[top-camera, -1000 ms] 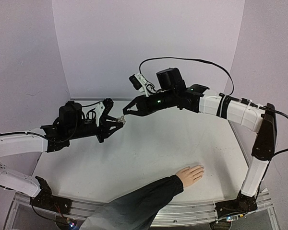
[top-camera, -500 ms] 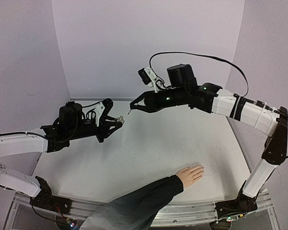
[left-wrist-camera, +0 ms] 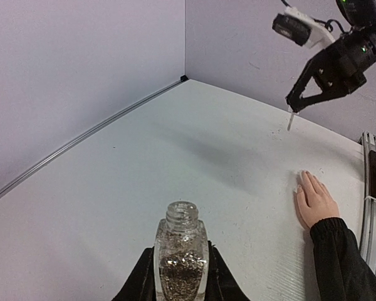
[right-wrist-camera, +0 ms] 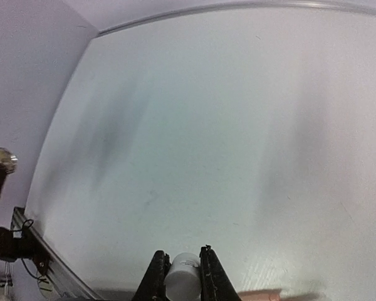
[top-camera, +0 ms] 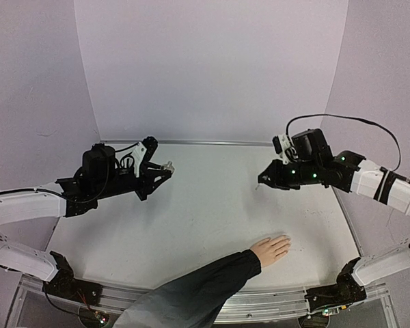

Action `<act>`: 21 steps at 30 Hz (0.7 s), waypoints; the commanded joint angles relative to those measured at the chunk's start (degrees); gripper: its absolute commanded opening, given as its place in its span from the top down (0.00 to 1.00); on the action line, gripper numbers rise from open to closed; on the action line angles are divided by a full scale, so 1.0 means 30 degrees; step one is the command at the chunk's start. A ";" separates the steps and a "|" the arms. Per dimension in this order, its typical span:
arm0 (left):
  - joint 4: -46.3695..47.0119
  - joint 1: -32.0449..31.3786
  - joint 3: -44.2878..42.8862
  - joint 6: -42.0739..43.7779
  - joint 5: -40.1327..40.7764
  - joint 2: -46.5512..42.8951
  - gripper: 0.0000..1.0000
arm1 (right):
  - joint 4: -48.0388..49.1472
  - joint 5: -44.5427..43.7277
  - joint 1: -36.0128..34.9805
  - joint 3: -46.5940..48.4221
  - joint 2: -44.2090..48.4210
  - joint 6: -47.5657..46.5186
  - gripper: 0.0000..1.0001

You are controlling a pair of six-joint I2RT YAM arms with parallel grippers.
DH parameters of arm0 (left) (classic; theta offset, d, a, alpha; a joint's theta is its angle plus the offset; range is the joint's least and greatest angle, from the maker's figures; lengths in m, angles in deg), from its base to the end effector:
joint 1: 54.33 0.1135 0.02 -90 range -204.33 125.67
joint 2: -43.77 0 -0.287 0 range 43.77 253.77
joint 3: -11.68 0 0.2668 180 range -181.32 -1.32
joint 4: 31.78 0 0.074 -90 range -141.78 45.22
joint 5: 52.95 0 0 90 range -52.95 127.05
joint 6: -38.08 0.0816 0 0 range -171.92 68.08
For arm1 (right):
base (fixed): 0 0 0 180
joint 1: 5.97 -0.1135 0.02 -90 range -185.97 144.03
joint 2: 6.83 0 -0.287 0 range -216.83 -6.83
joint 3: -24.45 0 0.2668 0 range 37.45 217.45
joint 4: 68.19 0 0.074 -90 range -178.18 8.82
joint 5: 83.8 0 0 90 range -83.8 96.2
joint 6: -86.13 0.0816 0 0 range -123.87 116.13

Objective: Paint the nails

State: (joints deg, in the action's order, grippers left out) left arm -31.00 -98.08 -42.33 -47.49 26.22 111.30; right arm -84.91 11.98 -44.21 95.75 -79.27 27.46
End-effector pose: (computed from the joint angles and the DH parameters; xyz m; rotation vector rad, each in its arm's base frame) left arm 0.2206 -0.2324 0.2823 0.8748 1.6165 -0.6564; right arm 0.2681 0.2218 0.3342 -0.1927 1.9793 0.9083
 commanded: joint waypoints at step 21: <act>-0.0221 0.0080 -0.1943 0.0048 -0.0166 0.0296 1.00 | -0.6368 -0.4899 0.1466 -0.7489 0.3036 0.7171 1.00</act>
State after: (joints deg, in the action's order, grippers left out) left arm -32.60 -98.08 -44.50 -47.47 26.22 111.93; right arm -100.78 -1.88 -40.04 74.31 -71.19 47.33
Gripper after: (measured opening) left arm 0.215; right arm 0.138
